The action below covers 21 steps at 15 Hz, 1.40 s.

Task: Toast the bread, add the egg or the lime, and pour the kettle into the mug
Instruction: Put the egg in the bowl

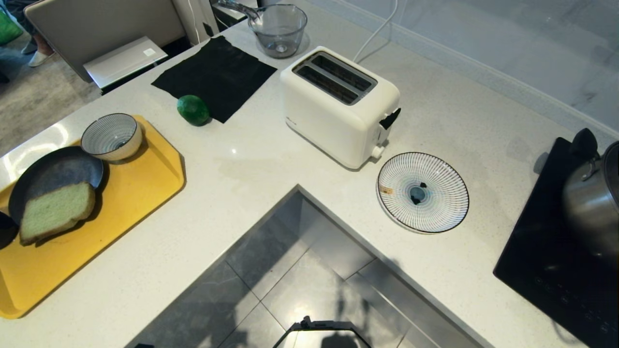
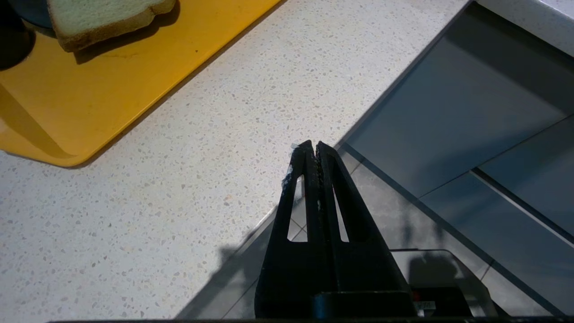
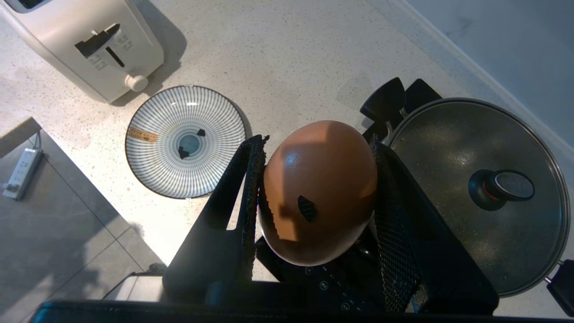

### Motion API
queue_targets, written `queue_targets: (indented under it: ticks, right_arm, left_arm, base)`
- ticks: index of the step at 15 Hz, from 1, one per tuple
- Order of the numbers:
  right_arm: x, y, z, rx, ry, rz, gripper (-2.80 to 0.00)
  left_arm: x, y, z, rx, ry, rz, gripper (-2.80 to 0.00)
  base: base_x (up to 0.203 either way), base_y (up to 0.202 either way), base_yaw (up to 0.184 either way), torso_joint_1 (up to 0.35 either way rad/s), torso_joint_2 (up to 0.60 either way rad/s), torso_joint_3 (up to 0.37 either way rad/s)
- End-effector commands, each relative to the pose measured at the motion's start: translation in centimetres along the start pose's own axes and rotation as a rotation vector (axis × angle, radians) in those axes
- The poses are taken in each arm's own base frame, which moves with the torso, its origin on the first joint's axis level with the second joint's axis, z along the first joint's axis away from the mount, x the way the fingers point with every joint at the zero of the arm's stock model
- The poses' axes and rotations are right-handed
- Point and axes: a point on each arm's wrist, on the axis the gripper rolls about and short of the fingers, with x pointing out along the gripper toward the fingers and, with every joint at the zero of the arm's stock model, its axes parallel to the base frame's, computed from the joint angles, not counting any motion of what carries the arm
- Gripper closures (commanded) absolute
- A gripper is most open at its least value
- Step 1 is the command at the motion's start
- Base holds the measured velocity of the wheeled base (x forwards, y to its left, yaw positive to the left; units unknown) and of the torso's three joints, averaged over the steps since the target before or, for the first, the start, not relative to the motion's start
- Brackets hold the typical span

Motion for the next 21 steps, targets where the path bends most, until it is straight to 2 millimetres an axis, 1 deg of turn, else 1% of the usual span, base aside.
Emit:
queue_targets:
  ticks: [1, 9, 21]
  right_arm:
    - [0.16, 0.08, 0.09, -0.001, 0.002, 0.0, 0.0]
    - [0.33, 0.17, 0.11, -0.002, 0.006, 0.0, 0.0]
    - [0.41, 0.21, -0.03, -0.003, 0.012, 0.0, 0.0]
  left_arm:
    - [0.09, 0.0, -0.43, 0.0, 0.014, 0.0, 0.0]
    - [0.09, 0.0, -0.43, 0.0, 0.014, 0.0, 0.0]
    - [0.09, 0.0, -0.43, 0.0, 0.014, 0.0, 0.0]
  base:
    - [0.0, 0.0, 0.0, 0.0, 0.0, 0.0]
    - [0.0, 0.0, 0.008, 0.0, 0.0, 0.0]
    - [0.0, -0.009, 0.168, 0.002, 0.0, 0.003]
